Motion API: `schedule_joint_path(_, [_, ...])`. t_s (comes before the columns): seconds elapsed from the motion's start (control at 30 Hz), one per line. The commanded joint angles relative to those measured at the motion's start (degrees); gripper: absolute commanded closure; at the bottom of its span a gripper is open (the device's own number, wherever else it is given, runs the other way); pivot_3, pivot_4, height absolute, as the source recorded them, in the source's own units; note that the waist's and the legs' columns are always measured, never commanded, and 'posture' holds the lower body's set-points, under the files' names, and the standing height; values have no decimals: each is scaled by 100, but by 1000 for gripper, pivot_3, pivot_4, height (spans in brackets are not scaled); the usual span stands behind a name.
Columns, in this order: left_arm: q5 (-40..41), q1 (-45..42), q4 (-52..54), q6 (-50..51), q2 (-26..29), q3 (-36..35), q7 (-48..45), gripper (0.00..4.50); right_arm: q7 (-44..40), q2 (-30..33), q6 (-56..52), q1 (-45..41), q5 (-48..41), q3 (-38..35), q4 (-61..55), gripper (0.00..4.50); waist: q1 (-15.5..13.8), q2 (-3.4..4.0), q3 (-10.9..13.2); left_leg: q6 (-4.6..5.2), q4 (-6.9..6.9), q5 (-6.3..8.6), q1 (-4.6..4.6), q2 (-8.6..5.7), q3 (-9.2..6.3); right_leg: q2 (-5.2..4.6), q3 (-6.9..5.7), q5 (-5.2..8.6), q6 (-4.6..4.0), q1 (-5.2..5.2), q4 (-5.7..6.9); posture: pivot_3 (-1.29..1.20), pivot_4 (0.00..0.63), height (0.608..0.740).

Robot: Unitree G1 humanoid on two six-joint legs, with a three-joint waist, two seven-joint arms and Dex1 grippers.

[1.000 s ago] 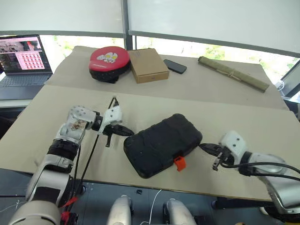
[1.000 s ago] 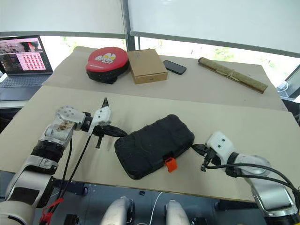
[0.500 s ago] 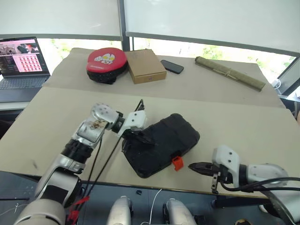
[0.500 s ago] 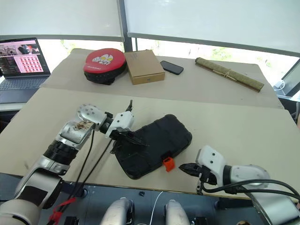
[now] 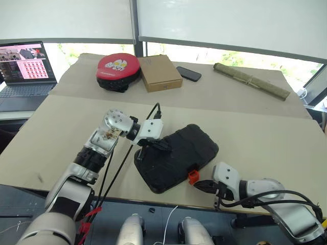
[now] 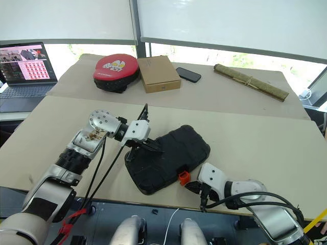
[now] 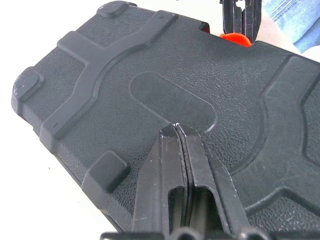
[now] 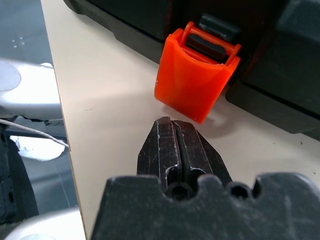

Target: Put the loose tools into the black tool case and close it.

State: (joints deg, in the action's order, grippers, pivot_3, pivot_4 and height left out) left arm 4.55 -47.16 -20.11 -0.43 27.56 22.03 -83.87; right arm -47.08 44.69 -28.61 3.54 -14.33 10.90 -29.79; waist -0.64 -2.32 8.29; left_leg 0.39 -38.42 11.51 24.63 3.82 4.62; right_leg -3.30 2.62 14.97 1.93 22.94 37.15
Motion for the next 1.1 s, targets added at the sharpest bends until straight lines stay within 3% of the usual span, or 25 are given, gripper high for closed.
schedule_joint_path(0.03, [-196,26,-71,16,-7,154,-16,4451,191,-248,332,0,110,-50,58,4500,0,0,0,0,0,0,0,0,0,0,0,0,0,0,0,0,150,740])
schedule_joint_path(0.37, [-279,-105,-374,-161,-165,186,6,4451,368,-940,542,-1,-472,-706,-370,4500,25,1,1,0,0,-1,6,0,2,1,1,0,-1,10,5,0,150,740])
schedule_joint_path(1.1, [-806,408,-229,-1072,-125,439,178,4451,-54,-329,419,448,-422,-736,-575,4500,14,33,-36,3,9,4,-25,0,5,-2,2,3,1,-26,-7,0,150,740])
